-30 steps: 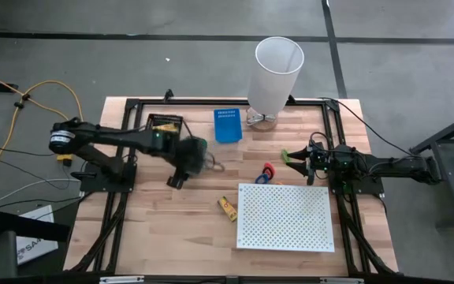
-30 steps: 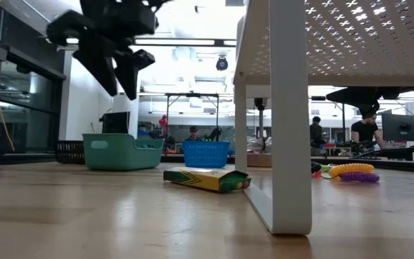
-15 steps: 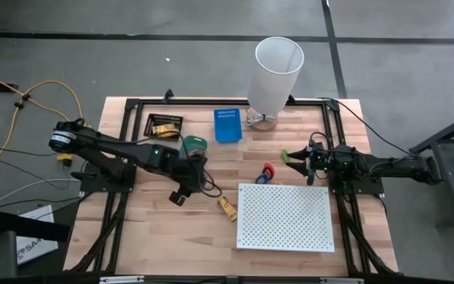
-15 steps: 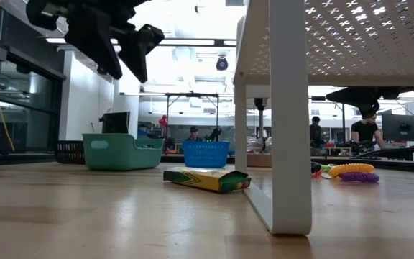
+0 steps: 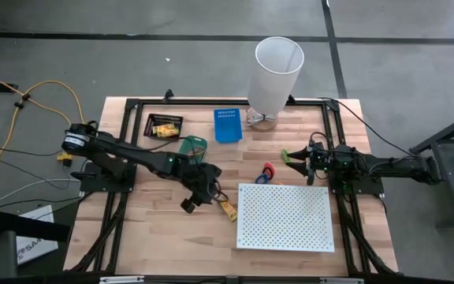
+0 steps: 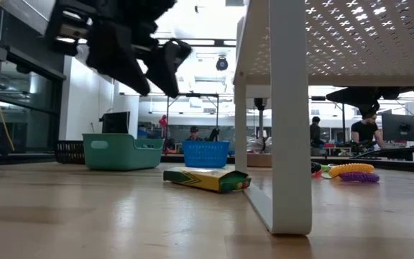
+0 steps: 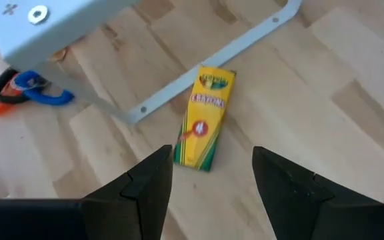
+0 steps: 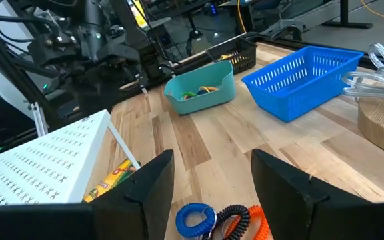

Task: Pick & Place Office Desk Supplies
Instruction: Put the yellow crayon box into the black bin

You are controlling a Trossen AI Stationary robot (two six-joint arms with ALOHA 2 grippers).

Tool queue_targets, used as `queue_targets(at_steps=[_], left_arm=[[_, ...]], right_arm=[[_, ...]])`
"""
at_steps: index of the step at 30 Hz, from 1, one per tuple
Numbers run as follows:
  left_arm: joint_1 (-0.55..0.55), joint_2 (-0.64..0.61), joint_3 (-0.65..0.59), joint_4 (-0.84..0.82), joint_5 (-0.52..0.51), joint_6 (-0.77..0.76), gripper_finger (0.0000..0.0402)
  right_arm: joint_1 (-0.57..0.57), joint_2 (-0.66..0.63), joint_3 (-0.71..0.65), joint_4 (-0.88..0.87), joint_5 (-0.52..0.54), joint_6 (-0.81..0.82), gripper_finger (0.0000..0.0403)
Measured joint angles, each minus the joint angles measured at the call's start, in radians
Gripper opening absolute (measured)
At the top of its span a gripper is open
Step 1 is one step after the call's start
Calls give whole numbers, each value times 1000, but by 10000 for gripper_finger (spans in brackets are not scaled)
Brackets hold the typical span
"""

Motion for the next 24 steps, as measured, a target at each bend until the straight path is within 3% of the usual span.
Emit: queue_targets(at_steps=[13,24], left_arm=[[46,46,-1,57,36,-76,198],[43,164,-2,136,54,-71,198]], right_arm=[[0,0,0,0,0,0,188],[0,0,0,0,0,0,188]])
